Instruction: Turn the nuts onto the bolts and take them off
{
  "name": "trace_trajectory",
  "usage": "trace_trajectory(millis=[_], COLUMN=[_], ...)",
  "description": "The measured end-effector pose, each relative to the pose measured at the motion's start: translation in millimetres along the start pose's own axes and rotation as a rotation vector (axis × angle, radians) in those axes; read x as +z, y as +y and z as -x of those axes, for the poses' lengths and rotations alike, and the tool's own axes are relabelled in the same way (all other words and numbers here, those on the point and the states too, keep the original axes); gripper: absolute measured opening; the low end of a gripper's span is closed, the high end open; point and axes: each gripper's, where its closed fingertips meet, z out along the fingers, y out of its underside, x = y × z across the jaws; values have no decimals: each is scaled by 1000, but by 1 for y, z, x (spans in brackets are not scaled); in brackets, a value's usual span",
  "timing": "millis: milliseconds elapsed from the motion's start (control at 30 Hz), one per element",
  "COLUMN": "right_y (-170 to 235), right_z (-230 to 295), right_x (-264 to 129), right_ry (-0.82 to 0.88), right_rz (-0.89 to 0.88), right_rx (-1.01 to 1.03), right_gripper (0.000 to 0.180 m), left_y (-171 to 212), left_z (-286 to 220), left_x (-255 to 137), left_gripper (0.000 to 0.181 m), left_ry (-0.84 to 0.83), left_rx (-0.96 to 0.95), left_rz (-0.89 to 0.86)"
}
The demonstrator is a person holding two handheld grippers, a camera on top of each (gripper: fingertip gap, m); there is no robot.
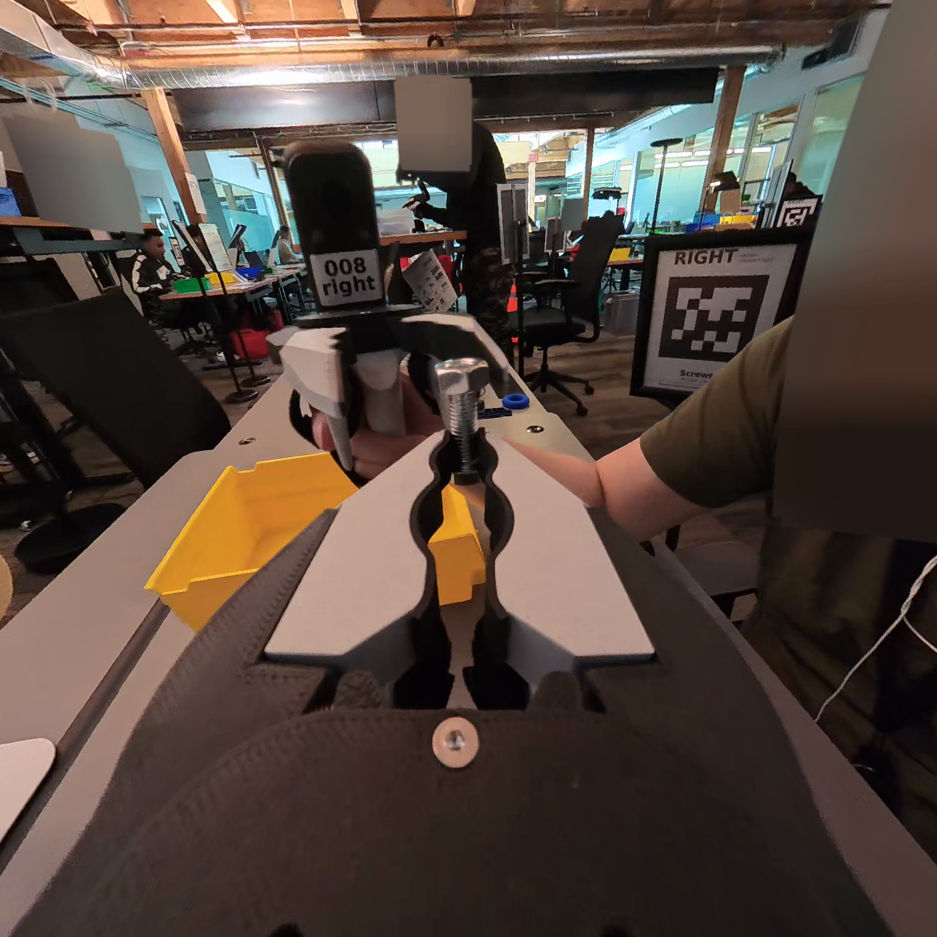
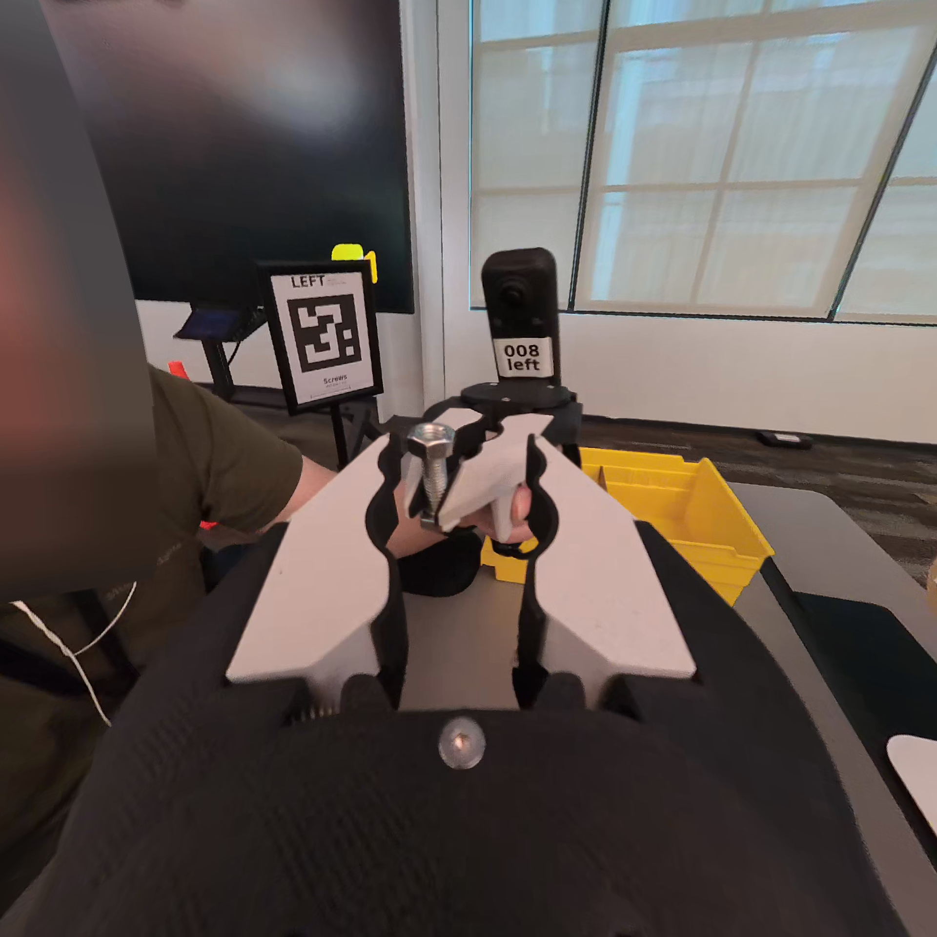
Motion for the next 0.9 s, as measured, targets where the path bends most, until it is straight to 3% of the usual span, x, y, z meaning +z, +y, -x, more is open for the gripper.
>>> trace_trajectory(millis=[167, 400, 533, 900], right_y=[-1, -3, -4, -3], right_z=[8, 10, 1, -57], right_x=[7, 7, 6, 7], right_ry=[0, -6, 43, 487], right_rz=[25, 24, 19, -9], right_rx=[-26, -27, -7, -56], right_gripper=[42, 16, 16, 16], left_y=[-2, -3, -4, -1], left_z=[-3, 1, 8, 68], left_x=[1, -1, -3, -28], left_gripper=[7, 7, 7, 8], left_ry=[6, -24, -74, -616], left_rx=[17, 19, 19, 138], left_rz=[-9, -6, -11, 80])
